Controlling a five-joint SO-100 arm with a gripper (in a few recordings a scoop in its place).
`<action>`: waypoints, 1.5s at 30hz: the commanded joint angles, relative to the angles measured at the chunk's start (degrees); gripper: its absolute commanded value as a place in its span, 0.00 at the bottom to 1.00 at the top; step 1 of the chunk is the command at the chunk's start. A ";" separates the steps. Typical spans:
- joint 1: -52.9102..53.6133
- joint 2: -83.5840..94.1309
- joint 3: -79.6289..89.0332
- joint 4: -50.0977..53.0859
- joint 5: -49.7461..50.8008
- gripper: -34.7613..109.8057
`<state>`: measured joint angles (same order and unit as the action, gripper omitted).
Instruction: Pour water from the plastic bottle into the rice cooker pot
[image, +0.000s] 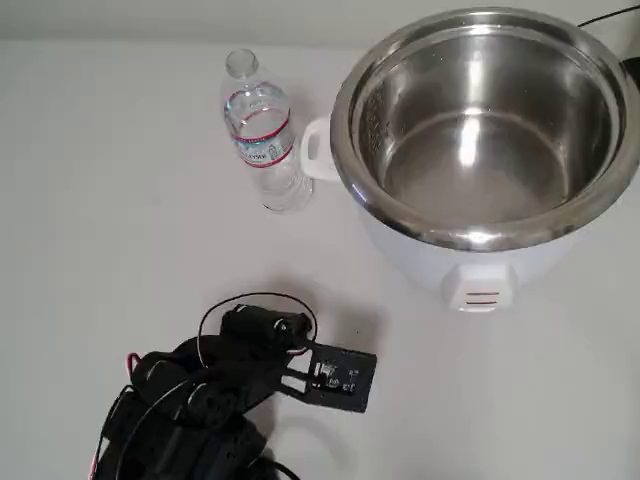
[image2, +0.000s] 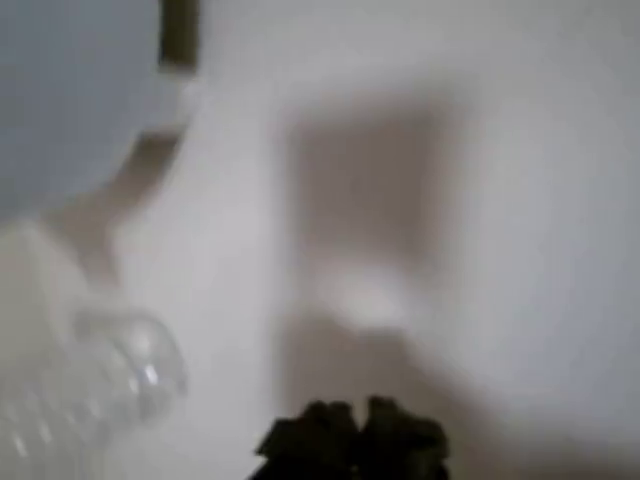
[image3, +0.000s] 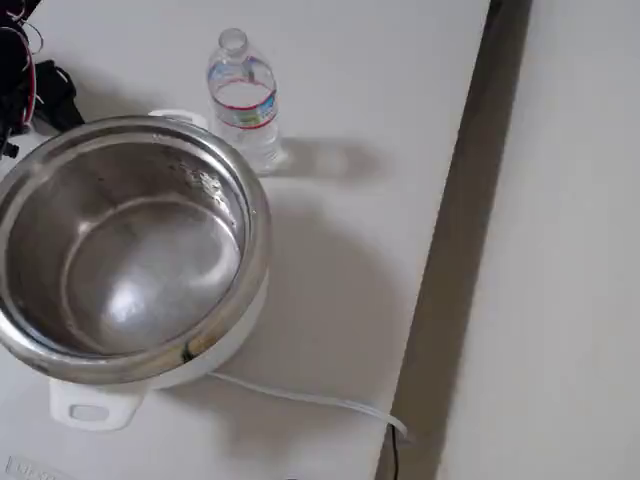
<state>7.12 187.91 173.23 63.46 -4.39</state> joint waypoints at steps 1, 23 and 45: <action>-1.93 0.44 -0.53 0.26 -2.81 0.24; -19.25 -2.64 4.83 -39.81 -86.48 0.46; -12.92 -97.73 -22.59 -127.71 -85.52 0.59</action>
<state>-6.77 98.26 158.29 -57.48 -91.85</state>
